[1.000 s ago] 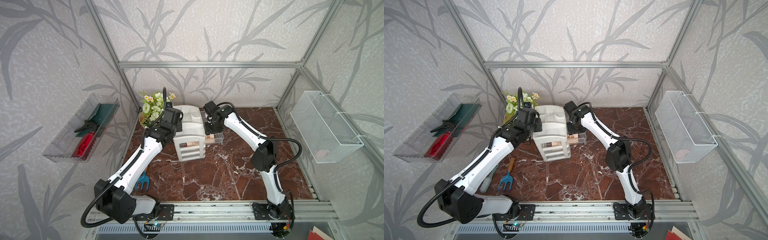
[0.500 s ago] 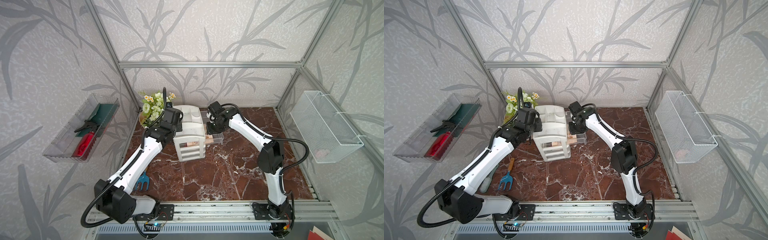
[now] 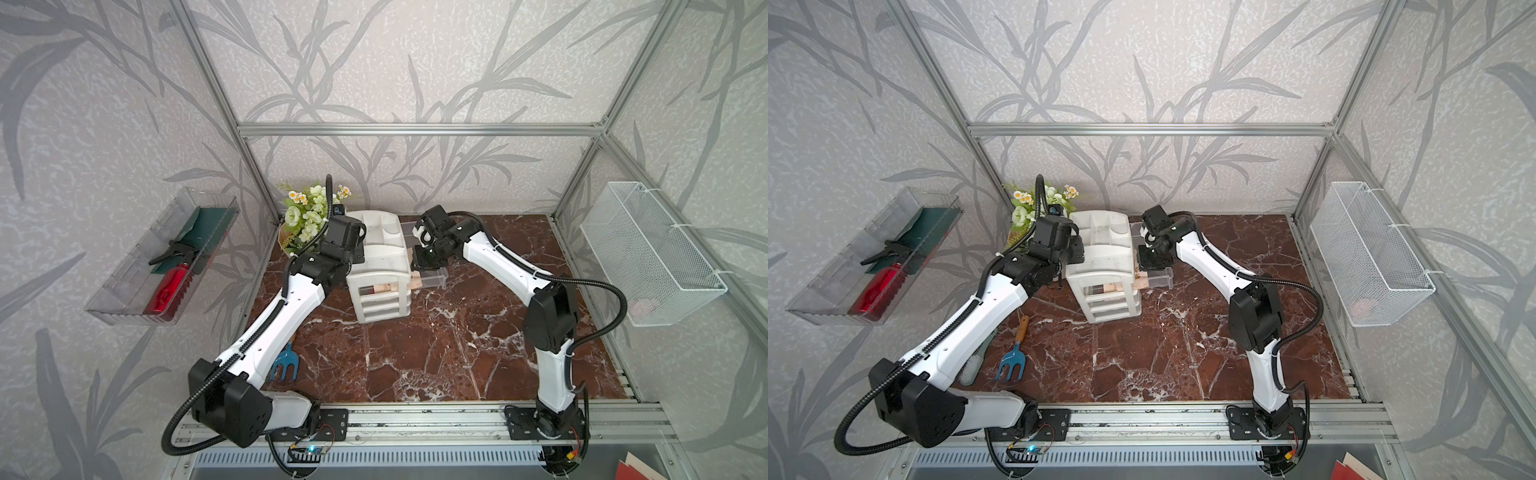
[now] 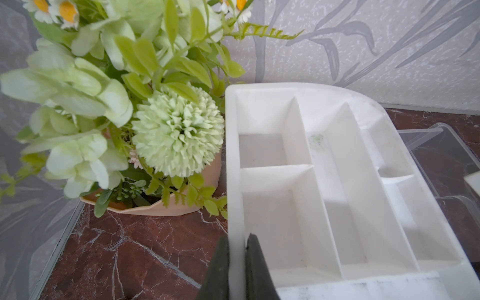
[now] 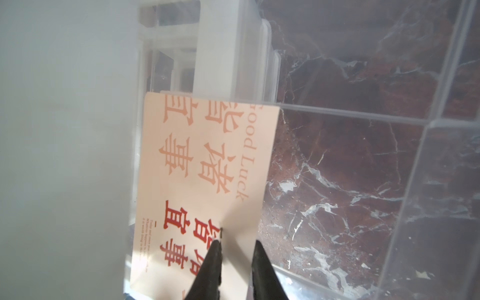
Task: Take the postcards out of the drawer
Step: Pick up the postcard from the drawer.
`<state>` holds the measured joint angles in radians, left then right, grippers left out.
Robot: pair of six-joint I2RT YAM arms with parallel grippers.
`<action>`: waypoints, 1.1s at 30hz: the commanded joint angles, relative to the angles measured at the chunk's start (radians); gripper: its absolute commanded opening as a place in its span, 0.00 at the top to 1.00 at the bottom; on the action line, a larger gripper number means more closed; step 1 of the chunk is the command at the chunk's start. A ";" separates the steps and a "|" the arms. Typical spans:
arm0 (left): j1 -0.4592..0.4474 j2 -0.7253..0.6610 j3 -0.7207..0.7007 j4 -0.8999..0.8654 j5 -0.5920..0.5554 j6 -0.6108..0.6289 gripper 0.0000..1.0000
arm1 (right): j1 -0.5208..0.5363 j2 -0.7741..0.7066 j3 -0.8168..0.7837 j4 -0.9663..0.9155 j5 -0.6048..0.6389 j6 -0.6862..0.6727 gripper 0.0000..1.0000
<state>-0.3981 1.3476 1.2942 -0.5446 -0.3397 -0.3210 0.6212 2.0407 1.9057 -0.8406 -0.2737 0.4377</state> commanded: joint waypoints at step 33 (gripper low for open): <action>-0.002 -0.003 -0.055 -0.101 0.074 0.043 1.00 | -0.019 -0.132 -0.152 0.171 -0.165 0.071 0.96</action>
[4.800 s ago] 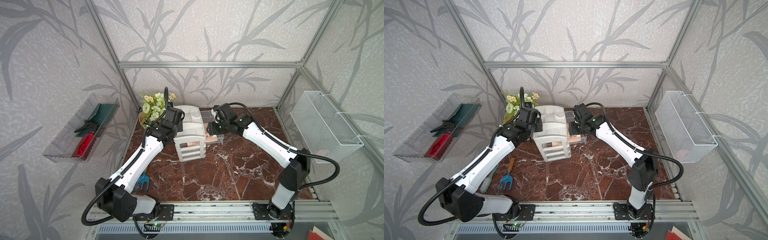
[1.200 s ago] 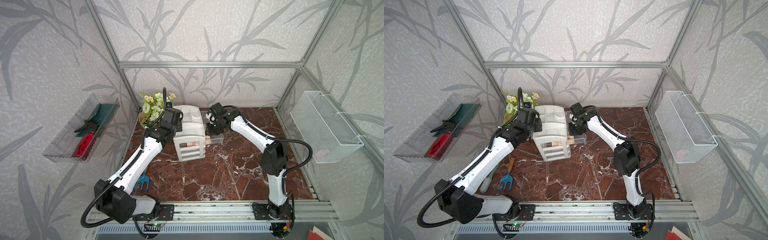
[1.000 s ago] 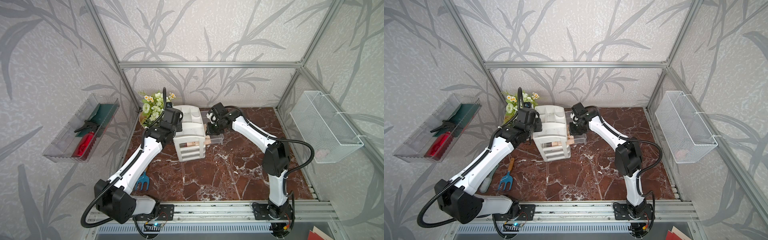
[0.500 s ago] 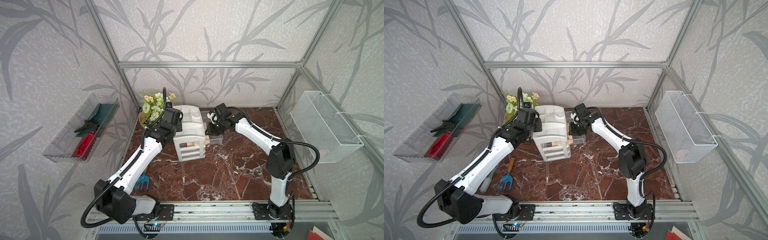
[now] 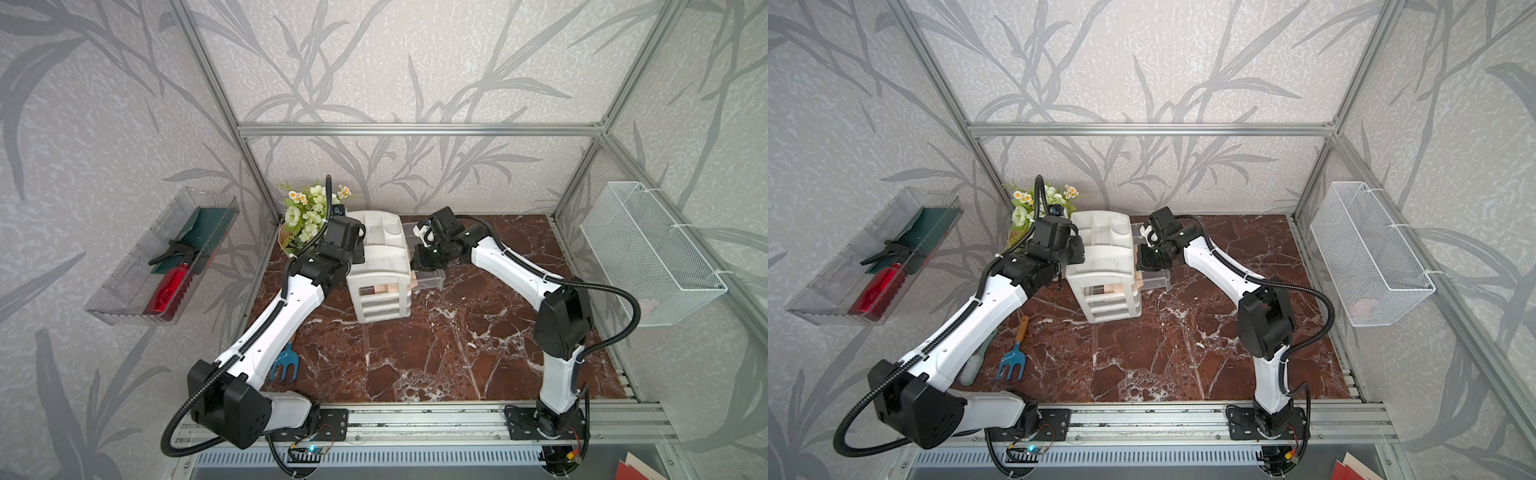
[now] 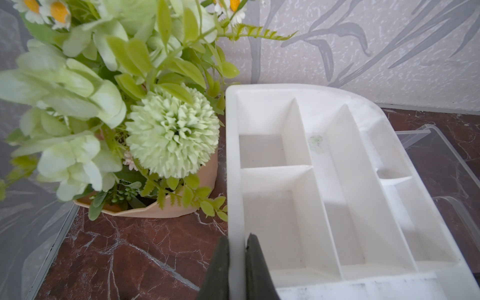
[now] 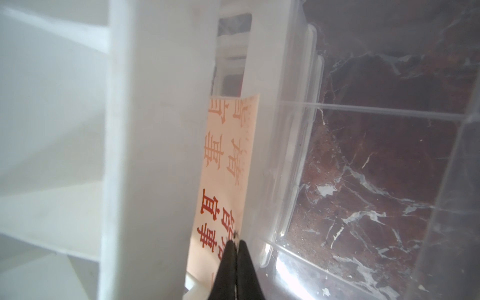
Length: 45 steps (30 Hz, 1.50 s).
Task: Take the postcards out of the drawer
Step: Pick up the postcard from the drawer.
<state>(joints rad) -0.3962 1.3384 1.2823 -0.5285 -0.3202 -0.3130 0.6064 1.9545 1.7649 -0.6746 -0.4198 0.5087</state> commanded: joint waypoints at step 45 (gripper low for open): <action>0.008 -0.108 0.118 -0.141 -0.004 0.146 0.58 | -0.195 -0.321 -0.023 -0.021 -0.023 -0.128 1.00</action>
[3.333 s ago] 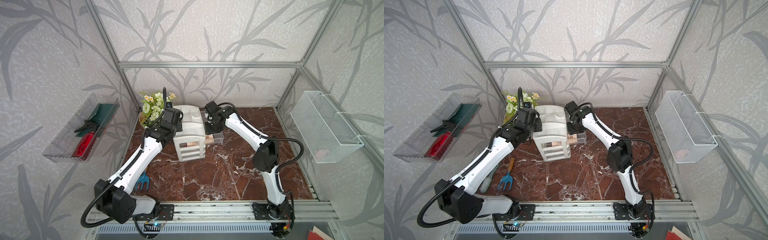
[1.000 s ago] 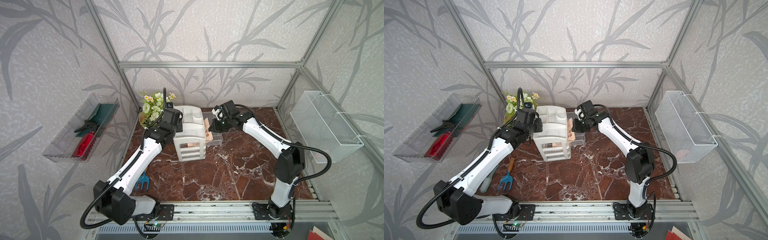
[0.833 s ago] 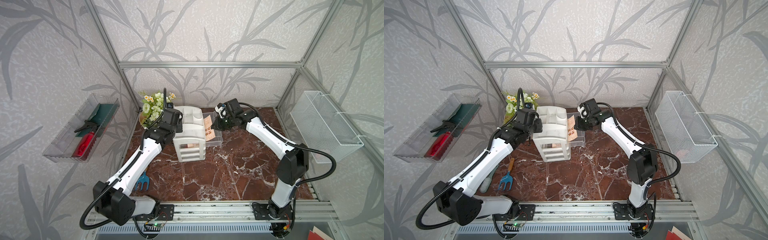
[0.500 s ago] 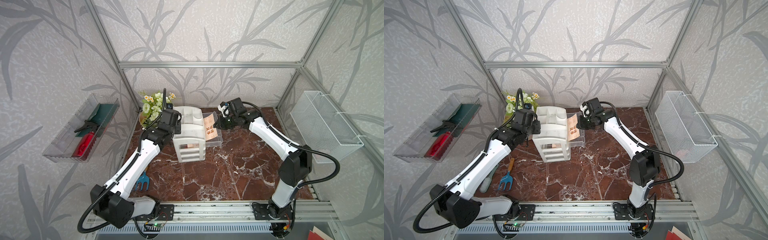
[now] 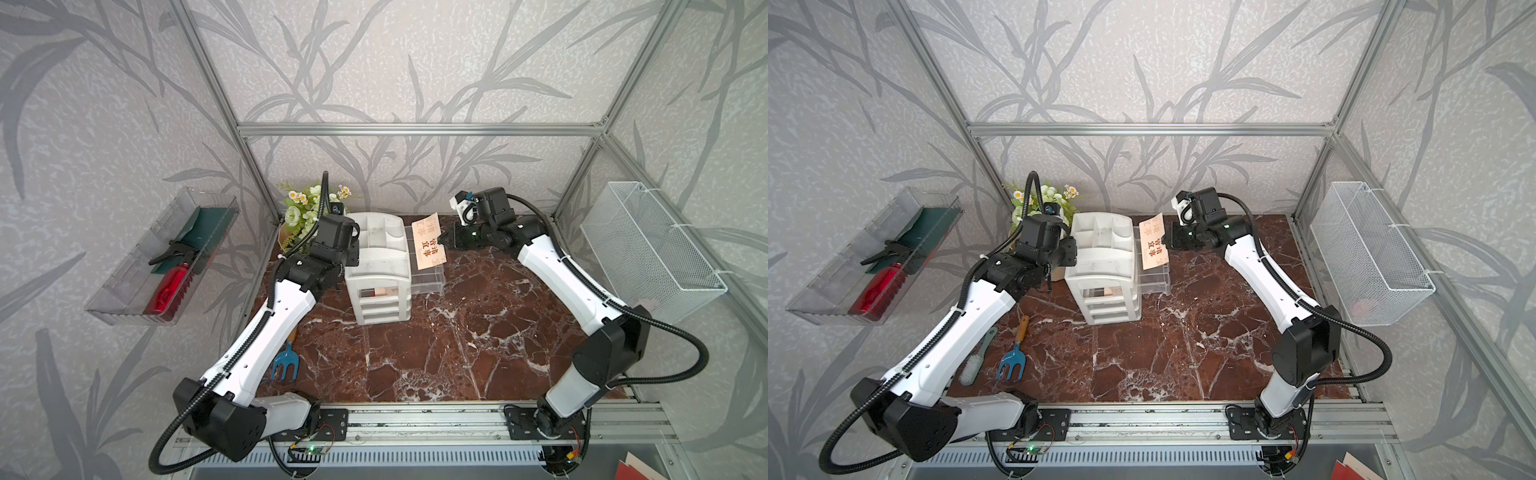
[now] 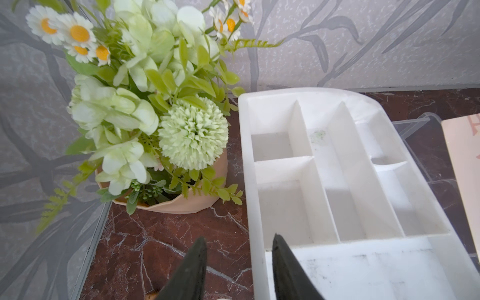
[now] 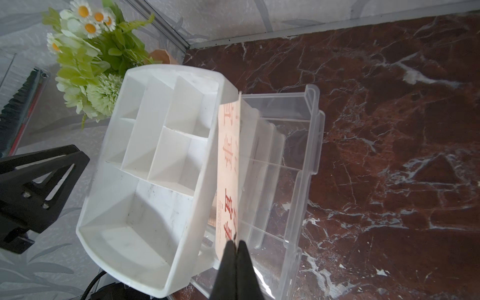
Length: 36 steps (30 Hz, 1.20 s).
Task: Take the postcards out of the drawer
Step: Pick up the postcard from the drawer, then place the postcard at the center of the board.
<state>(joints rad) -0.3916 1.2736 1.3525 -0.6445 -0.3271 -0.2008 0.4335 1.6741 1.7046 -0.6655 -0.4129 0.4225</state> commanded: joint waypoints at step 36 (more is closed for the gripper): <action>0.002 -0.085 0.129 -0.096 0.848 0.228 0.54 | 0.048 -0.117 0.141 -0.367 -0.500 -0.739 1.00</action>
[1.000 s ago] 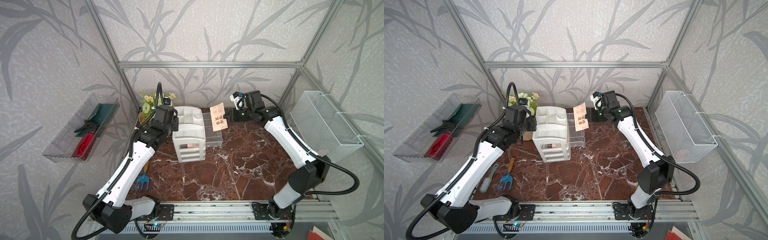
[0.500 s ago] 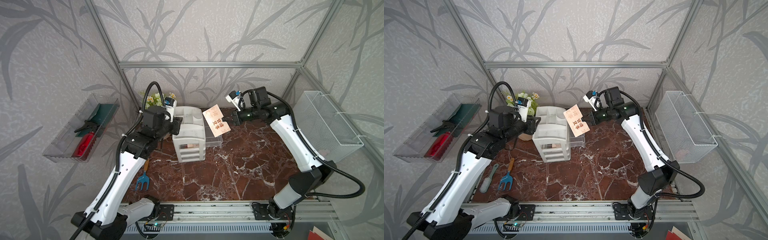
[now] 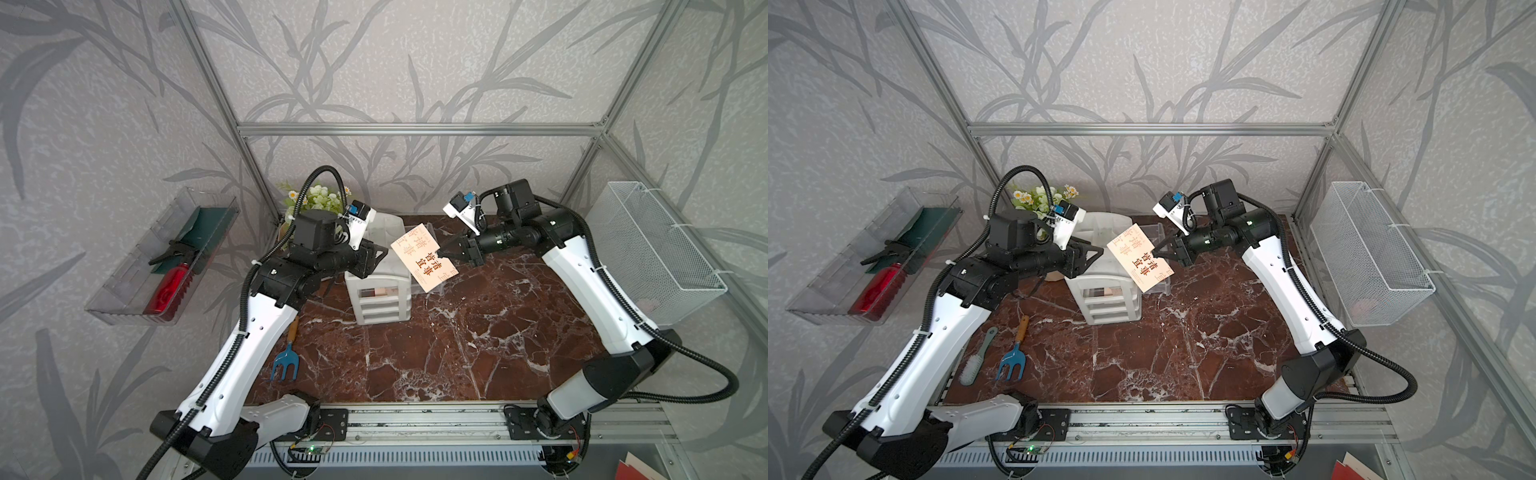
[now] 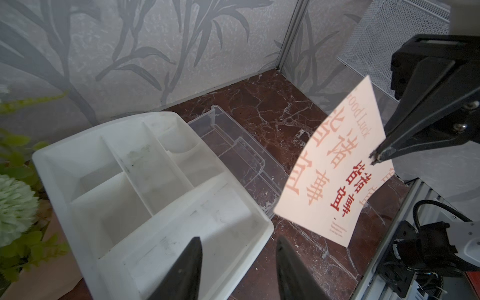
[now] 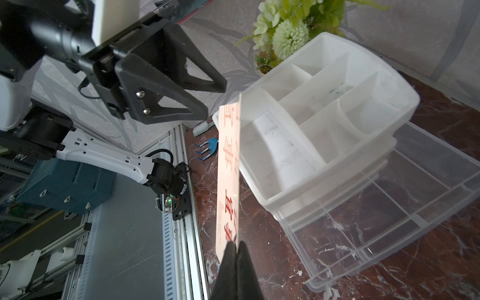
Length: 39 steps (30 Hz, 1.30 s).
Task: Take the postcards out of the drawer
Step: Place the postcard at the center of the board.
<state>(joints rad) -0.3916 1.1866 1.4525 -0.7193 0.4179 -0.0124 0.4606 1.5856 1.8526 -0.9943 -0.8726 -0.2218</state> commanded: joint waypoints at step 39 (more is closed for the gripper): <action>0.002 0.064 -0.022 0.017 0.359 0.053 0.83 | 0.104 0.140 0.168 -0.231 -0.034 -0.298 1.00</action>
<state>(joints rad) -0.3916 1.2442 1.4425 -0.7174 0.7593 0.0109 0.5629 1.6978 1.9938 -1.1797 -0.8631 -0.4248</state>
